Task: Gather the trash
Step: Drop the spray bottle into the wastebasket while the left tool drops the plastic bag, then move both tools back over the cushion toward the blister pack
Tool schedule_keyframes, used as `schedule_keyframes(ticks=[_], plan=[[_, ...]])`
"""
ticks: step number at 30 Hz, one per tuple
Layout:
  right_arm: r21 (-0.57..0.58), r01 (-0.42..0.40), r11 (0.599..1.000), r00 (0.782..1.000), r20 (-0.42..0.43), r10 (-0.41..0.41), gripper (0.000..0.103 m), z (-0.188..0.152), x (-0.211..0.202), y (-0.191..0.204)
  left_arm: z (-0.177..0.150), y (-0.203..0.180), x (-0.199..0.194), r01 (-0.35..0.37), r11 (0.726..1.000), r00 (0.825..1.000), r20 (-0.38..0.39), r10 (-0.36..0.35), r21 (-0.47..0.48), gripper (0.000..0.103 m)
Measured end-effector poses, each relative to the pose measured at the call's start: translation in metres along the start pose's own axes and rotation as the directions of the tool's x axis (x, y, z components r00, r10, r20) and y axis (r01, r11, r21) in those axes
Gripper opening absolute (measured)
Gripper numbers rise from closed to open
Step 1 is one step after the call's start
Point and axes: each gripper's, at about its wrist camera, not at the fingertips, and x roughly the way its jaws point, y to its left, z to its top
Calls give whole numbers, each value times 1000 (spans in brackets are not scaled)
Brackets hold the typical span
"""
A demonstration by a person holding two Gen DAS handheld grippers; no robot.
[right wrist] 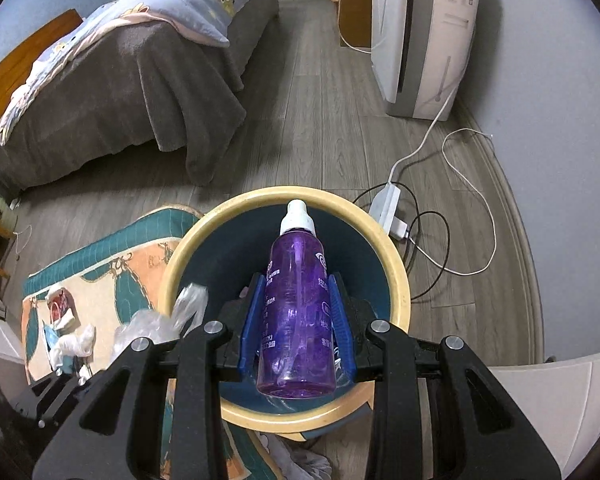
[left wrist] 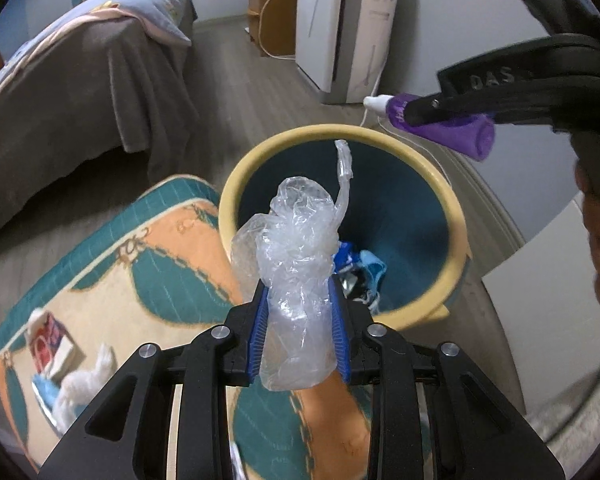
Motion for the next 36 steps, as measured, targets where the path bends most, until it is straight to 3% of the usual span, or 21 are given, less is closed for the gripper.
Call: schedule_keyframes(ticks=[1,3,5,6,10,18,24,36], plan=[[0,4,1000,1000,-3,-4,33,0,1,0,2,1,1,8,1000,1000,4,-8,-3,35],[1,9,1000,1000,-7,-9,40,1,2,0,6,1,5,6,1000,1000,15,-6,-4,52],[8,16,1000,1000,0,-16,55,2,2,-1,7,3,5,4,1000,1000,27,-4,-7,65],[9,19,1000,1000,3,-19,57,3,1,-1,8,3,4,1,1000,1000,30,0,-9,71],[8,42,999,999,16,-42,94,6,-1,2,4,8,-5,-45,999,998,45,46,-19,92],[-17,32,999,999,28,-31,97,8,-9,24,-4,46,-49,-100,989,992,70,108,-111,96],[-81,33,996,999,44,-29,97,4,-20,52,-25,87,-99,-173,968,977,92,191,-182,97],[-164,20,986,996,87,-6,97,-15,-48,114,-99,162,-165,-314,892,939,33,342,-325,97]])
